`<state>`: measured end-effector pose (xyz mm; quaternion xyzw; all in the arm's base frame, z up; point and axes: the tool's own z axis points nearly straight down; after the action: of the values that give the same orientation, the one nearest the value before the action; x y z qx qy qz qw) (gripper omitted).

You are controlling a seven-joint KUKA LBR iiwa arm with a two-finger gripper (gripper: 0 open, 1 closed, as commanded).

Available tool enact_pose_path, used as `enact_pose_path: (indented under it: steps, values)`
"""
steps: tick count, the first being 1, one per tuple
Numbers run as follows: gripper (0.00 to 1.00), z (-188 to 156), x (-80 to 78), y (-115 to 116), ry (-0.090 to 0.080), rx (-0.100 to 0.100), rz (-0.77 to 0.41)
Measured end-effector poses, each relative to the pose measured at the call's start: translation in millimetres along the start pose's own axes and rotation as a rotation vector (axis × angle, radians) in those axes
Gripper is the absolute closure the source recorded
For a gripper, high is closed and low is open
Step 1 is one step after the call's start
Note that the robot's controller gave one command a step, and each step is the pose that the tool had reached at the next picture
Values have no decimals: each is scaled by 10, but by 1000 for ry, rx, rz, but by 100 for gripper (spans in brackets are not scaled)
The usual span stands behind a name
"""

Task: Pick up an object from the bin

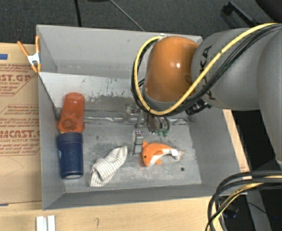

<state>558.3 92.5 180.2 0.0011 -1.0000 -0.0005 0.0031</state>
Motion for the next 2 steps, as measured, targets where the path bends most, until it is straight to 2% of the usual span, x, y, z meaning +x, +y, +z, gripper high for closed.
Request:
enact_pose_path:
  steps: [1, 2]
  values:
    - [0, -49, -15, -4, -8, -1, 1]
    - [0, 492, 263, 0, -13, -2, -3]
